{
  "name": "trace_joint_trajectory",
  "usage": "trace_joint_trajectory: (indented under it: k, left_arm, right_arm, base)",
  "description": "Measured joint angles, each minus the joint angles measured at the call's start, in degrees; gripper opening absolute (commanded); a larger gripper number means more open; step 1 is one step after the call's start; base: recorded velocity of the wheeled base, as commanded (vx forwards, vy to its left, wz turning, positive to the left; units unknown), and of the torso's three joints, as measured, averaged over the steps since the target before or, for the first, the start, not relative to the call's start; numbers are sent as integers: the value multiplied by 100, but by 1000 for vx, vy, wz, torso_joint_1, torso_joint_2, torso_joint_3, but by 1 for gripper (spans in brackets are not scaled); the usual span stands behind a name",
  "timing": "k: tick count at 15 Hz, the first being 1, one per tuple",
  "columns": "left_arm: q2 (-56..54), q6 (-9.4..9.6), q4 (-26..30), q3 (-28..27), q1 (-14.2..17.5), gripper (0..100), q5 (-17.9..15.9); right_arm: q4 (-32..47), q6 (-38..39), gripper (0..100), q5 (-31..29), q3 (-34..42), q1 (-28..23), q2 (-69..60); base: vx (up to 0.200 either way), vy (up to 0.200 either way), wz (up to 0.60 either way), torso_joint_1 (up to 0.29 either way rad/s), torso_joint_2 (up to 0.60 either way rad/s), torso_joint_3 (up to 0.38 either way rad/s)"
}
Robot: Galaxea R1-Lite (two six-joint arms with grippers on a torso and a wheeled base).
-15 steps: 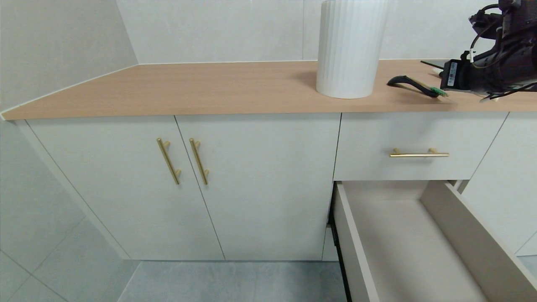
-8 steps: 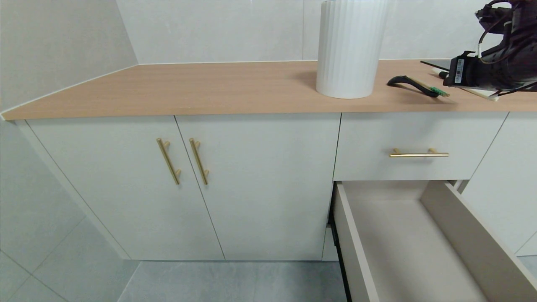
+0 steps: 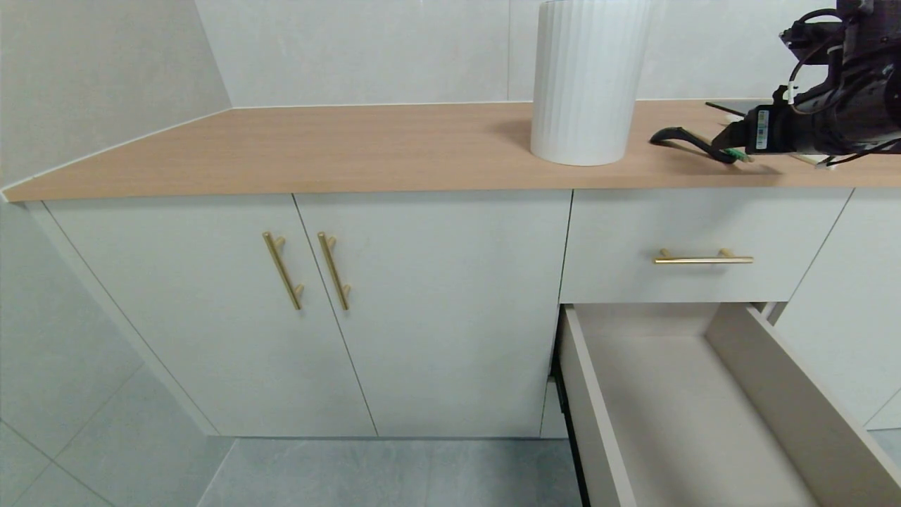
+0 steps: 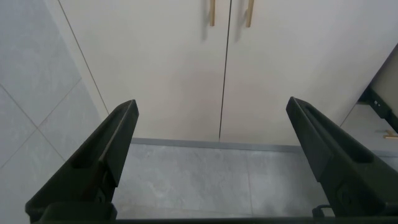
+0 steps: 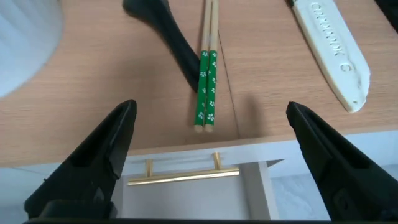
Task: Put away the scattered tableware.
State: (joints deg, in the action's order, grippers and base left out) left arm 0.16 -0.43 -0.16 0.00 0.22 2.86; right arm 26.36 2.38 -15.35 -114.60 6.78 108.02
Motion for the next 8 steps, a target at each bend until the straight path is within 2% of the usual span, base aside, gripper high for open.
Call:
trace_joint_trajectory:
  k: [5, 6, 8]
  left_arm:
    - [0, 0, 0, 0, 2, 100, 0]
    - [0, 0, 0, 0, 2, 100, 2]
    - [0, 0, 0, 0, 2, 100, 2]
  right_arm:
    - [-189, -2, 100, -52, 0, 13, 247]
    - [-250, -6, 0, -55, 0, 13, 276]
    - [-301, -11, 0, -55, 0, 13, 302]
  base:
    - [0, 0, 0, 0, 0, 0]
    - [0, 0, 0, 0, 0, 0]
    - [0, 0, 0, 0, 0, 0]
